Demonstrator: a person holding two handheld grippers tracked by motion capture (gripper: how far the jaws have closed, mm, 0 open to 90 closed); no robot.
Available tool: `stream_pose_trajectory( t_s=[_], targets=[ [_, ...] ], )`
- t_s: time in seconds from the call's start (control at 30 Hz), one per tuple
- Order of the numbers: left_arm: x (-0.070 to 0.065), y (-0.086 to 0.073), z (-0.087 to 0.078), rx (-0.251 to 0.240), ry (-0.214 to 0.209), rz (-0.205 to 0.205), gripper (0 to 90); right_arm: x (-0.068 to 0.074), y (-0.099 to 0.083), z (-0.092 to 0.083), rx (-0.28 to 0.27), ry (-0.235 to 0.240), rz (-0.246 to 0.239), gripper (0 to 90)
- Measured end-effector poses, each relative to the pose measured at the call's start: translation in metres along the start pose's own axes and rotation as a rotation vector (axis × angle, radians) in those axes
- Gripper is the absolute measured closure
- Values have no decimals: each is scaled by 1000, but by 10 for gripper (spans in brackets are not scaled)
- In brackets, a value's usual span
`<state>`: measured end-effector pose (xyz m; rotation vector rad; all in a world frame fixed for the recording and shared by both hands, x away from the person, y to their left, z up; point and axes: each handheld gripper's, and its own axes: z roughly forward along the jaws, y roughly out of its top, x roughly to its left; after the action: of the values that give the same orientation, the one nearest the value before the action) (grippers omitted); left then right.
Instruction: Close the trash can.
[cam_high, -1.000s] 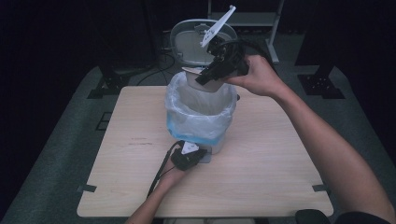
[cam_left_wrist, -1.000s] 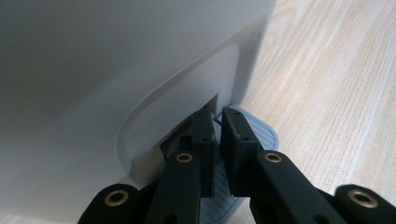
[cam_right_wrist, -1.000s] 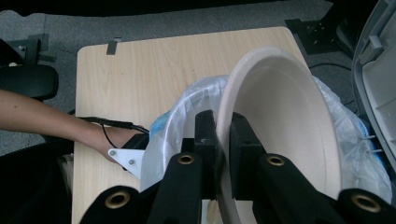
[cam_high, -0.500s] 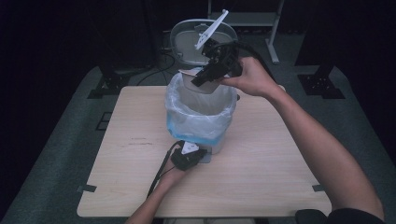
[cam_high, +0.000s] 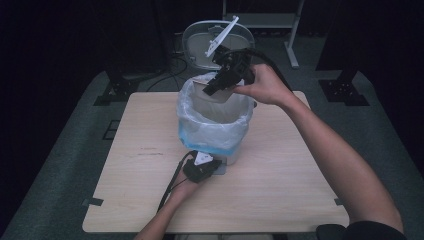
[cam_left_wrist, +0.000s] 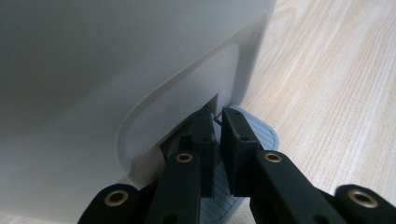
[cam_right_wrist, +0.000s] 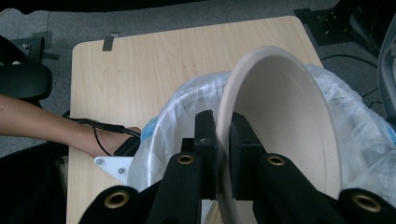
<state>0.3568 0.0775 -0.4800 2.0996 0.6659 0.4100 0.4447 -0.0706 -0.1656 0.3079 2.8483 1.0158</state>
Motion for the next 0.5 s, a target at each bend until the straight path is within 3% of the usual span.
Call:
stream_pose_trajectory(
  t_s=[0.07,0.3,0.5],
  targets=[
    [0,0,0,1,1,0,841,-2,-2,3,2,3,18,735],
    [0,0,0,0,1,1,842,-5,-12,10,18,23,40,725],
    [0,0,0,1,1,1,841,-5,-19,5,5,16,45,723]
  ],
)
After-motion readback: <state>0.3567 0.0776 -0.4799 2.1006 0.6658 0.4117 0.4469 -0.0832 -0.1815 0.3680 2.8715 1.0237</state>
